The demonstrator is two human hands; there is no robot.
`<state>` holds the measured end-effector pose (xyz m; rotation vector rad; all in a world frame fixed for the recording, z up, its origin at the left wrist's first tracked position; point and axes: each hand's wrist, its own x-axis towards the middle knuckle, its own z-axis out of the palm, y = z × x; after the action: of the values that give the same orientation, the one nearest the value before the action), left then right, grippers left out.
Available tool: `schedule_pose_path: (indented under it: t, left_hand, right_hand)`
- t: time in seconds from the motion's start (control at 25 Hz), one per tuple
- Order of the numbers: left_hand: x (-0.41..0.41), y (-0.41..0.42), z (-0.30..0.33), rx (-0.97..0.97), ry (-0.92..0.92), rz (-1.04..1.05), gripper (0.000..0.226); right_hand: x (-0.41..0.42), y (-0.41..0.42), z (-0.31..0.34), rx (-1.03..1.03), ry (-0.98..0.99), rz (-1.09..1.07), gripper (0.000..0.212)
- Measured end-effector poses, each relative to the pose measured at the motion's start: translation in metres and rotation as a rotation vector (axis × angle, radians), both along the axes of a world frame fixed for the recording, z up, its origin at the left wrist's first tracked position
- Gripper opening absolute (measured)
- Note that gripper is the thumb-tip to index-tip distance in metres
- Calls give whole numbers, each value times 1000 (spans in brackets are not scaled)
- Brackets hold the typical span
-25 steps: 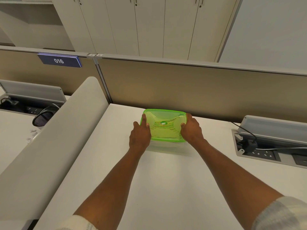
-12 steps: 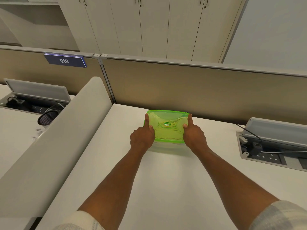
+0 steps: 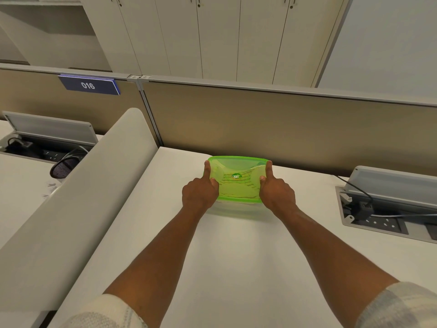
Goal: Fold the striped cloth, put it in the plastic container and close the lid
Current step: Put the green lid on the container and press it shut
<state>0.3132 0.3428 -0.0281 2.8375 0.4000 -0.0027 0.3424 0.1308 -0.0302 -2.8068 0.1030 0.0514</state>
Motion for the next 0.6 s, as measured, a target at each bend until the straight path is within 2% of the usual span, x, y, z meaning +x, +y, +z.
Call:
schedule_pose_path:
  t: [0.44, 0.6]
  left_hand:
    - [-2, 1, -4, -25, -37, 3, 60]
    - [0, 7, -13, -98, -51, -15, 58]
  right_hand:
    - [0, -1, 3, 14, 35, 12, 56]
    - [0, -1, 2, 11, 28, 17, 56]
